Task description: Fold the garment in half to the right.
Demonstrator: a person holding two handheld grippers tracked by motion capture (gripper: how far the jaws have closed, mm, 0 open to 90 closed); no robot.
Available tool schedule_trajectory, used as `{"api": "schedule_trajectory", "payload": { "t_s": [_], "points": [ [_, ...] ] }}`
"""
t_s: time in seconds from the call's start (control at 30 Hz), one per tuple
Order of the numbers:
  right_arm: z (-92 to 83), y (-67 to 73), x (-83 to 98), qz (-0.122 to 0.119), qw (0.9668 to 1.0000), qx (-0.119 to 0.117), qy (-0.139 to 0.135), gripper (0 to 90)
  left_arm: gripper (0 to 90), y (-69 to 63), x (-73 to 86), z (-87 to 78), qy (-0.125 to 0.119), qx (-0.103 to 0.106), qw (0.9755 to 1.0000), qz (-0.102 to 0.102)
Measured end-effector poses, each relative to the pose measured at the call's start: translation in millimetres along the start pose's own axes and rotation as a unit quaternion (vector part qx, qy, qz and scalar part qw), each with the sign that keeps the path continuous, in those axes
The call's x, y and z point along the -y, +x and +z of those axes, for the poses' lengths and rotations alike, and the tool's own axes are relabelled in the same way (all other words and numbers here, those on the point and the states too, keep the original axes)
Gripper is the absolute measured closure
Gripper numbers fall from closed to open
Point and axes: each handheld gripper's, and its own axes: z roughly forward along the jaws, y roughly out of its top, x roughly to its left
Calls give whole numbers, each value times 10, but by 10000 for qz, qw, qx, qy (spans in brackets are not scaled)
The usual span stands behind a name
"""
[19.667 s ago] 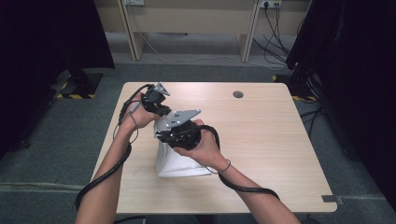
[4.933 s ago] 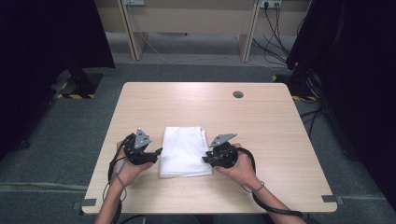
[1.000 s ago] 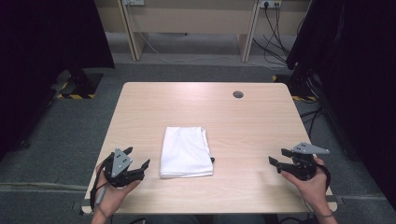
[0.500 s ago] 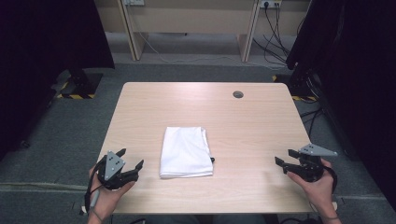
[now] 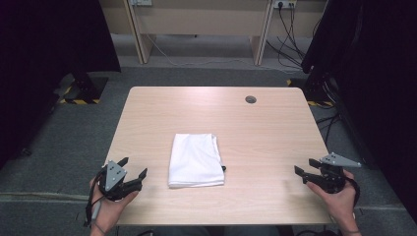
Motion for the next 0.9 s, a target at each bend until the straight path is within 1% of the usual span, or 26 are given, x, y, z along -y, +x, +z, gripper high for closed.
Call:
{"api": "schedule_trajectory", "payload": {
  "t_s": [0.1,0.13,0.3,0.73,0.9],
  "points": [
    [10,-21,9,43,10000,24,1,321,247,5,27,15,22,30,10000,-33],
    [14,-26,11,42,10000,27,-2,320,247,9,40,23,27,42,10000,-75],
    [40,-41,27,55,10000,56,15,318,247,32,98,52,79,28,9999,-126],
    [104,-64,83,119,9998,115,65,312,247,36,143,79,77,27,9998,-177],
    [139,-82,100,161,9998,125,79,310,246,33,160,101,101,73,9997,-202]
  ]
}}
